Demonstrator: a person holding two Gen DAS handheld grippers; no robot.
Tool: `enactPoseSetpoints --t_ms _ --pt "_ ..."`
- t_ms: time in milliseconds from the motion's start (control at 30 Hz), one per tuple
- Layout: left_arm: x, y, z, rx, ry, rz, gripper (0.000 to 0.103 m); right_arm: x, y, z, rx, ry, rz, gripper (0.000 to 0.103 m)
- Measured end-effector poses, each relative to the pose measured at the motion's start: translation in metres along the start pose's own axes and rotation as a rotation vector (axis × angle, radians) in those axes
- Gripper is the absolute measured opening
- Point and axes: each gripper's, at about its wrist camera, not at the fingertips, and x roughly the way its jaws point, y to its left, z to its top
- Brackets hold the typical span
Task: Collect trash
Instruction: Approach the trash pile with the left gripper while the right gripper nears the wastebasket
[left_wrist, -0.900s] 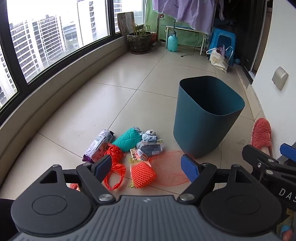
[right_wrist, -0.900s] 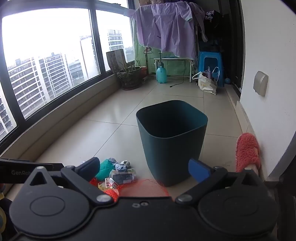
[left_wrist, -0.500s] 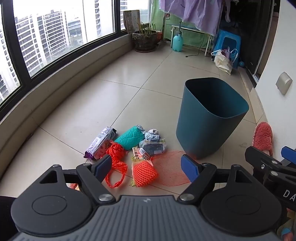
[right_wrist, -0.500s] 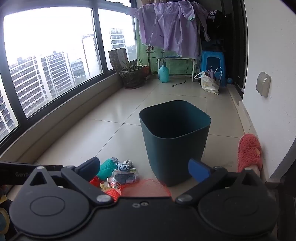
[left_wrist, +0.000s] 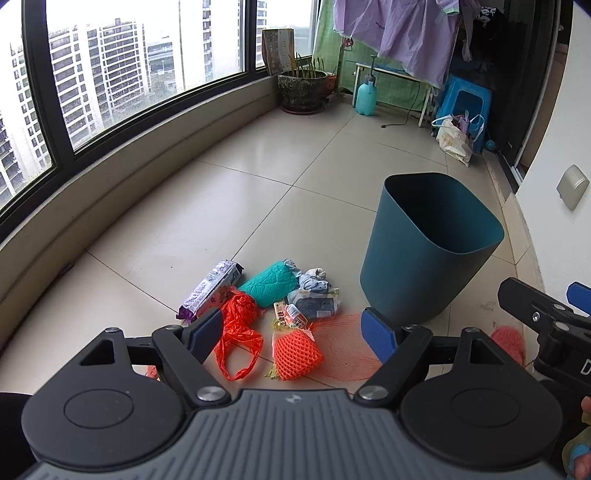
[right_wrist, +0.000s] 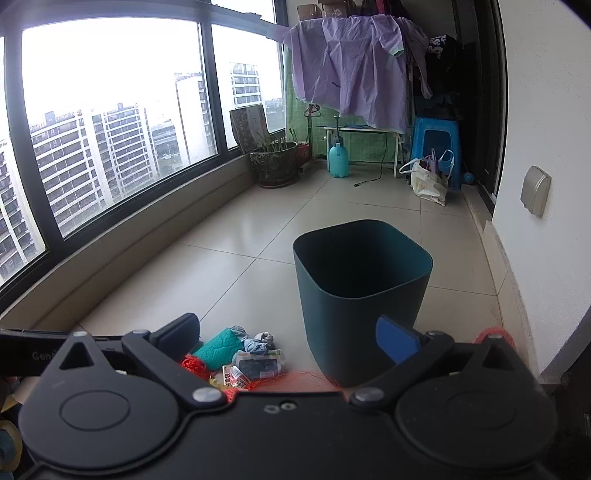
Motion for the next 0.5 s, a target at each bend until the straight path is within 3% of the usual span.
enactPoseSetpoints --t_ms 267,500 --pt "0.011 0.001 -0.009 0.036 0.027 0.011 0.082 0.007 0.007 -0.001 0.000 -0.004 0.025 0.102" --pt "0.018 0.010 -0.008 0.006 0.043 0.038 0.082 0.020 0.002 -0.005 0.026 0.008 0.055 0.102"
